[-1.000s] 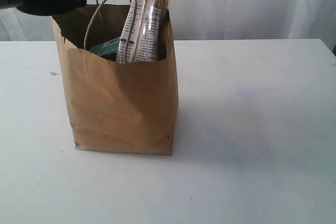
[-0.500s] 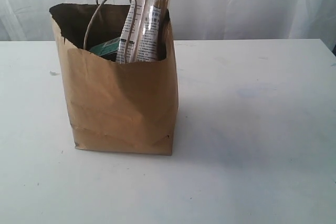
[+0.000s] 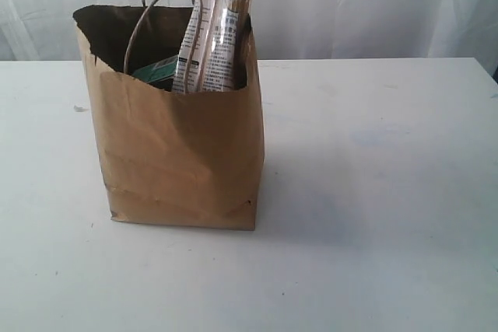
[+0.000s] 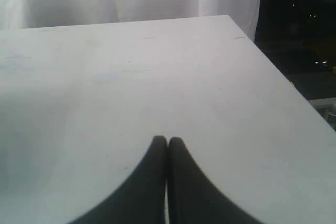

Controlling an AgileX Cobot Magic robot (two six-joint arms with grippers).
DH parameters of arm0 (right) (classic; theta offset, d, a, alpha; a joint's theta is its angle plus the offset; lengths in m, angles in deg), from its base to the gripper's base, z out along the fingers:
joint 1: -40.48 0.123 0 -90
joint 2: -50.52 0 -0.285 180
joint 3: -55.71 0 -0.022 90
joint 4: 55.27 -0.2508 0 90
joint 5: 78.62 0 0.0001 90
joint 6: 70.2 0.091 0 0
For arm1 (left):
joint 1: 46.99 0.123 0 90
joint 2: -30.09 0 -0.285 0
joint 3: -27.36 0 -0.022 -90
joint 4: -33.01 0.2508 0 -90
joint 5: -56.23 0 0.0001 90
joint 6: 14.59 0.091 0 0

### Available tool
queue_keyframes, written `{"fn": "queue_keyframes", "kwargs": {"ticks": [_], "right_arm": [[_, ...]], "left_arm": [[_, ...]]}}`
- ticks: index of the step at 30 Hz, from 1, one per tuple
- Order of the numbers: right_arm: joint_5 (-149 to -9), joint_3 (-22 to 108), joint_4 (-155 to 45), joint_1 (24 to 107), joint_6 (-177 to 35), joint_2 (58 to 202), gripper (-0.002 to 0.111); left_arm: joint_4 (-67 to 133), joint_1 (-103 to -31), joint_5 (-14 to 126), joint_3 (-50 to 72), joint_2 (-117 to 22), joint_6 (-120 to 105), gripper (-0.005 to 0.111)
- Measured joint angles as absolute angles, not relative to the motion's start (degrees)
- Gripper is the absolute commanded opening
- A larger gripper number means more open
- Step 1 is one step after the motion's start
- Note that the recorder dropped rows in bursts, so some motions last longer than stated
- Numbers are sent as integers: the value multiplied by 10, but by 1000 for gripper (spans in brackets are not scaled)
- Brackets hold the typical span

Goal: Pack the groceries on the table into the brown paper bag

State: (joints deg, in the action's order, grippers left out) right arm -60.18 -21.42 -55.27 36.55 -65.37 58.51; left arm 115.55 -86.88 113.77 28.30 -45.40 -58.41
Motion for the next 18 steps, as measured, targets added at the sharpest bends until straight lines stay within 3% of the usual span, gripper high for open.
{"fn": "queue_keyframes", "kwargs": {"ticks": [11,18], "right_arm": [[-602,-214,-553,366,-654,585,0],[-602,-214,-553,366,-654,585,0]], "left_arm": [[1043,-566,1018,89,-439,-737,0],[1044,-466,959,-96,-325,-902,0]]}}
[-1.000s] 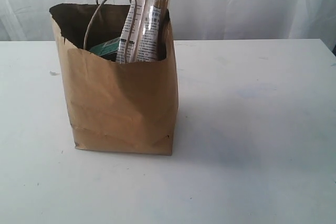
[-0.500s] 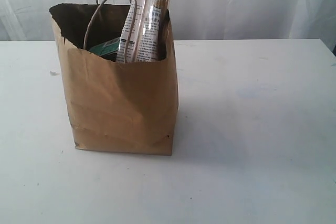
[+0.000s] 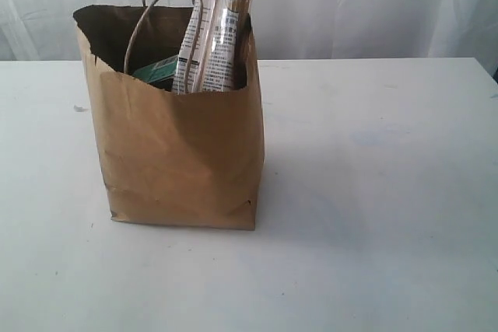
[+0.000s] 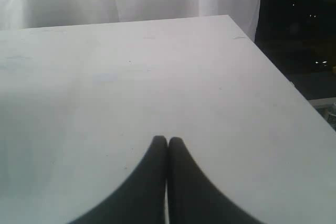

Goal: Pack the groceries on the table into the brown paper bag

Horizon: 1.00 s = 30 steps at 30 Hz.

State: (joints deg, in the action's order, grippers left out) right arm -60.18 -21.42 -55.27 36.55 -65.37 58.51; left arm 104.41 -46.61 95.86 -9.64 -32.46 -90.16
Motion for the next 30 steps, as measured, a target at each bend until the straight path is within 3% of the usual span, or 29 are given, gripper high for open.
{"fn": "queue_keyframes", "kwargs": {"ticks": [8,18,26,30], "right_arm": [[-602,-214,-553,366,-654,585,0],[-602,-214,-553,366,-654,585,0],[-602,-214,-553,366,-654,585,0],[-602,-214,-553,366,-654,585,0]], "left_arm": [[1049,-450,964,-238,-121,-976,0],[987,-450,928,-247,152,-815,0],[956,-450,827,-249,219,-752,0],[784,-450,816,-250,219,-652,0]]}}
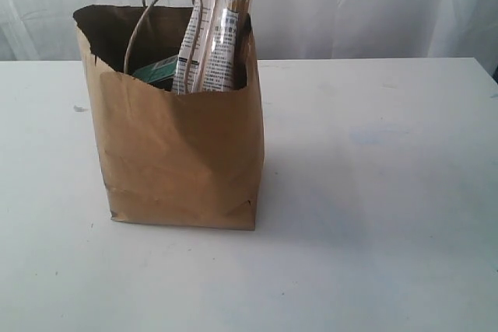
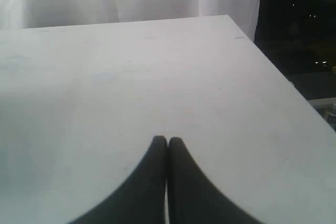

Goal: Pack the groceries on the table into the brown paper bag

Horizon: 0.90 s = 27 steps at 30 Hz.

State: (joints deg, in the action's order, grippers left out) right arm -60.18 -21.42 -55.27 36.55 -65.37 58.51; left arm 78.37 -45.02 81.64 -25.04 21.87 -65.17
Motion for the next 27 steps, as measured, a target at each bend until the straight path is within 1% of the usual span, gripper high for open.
{"fn": "queue_keyframes", "kwargs": {"ticks": [2,5,8,10,13,18,24,27], "right_arm": [[-602,-214,-553,366,-654,585,0],[-602,-214,-553,366,-654,585,0],[-602,-214,-553,366,-654,585,0],[-602,-214,-553,366,-654,585,0],[-602,-214,-553,366,-654,585,0],[-602,-214,-553,366,-654,585,0],[-602,-214,-553,366,-654,585,0],[-602,-214,-553,366,-654,585,0]], "left_arm": [[613,-450,801,-263,219,-524,0],[387,-450,754,-302,219,-259,0],[284,-450,681,-352,219,-19,0],[261,-450,637,-385,219,70,0],[234,-450,612,-427,219,90,0],[224,-450,573,-433,219,29,0],[247,-450,580,-447,219,-121,0],[249,-450,600,-457,220,-146,0]]}}
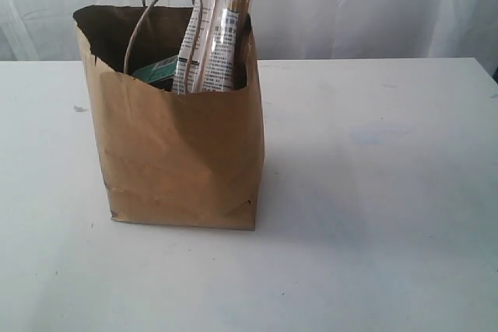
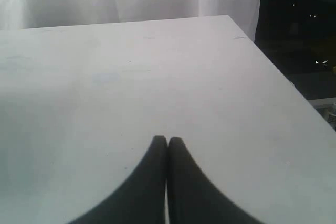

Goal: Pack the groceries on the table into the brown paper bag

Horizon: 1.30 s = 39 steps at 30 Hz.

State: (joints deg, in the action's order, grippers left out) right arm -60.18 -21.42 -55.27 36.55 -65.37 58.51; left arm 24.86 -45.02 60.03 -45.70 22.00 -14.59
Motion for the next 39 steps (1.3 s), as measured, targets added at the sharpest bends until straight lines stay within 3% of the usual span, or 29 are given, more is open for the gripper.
{"fn": "queue_keyframes", "kwargs": {"ticks": [7,15,21,39], "right_arm": [[-602,-214,-553,366,-654,585,0],[-602,-214,-553,366,-654,585,0],[-602,-214,-553,366,-654,585,0],[-589,-214,-553,366,-654,585,0]], "left_arm": [[254,-450,615,-458,221,-146,0],[281,-446,763,-491,221,-105,0],[281,-410,758,-493,221,-100,0],[281,-410,752,-495,221,-100,0]]}}
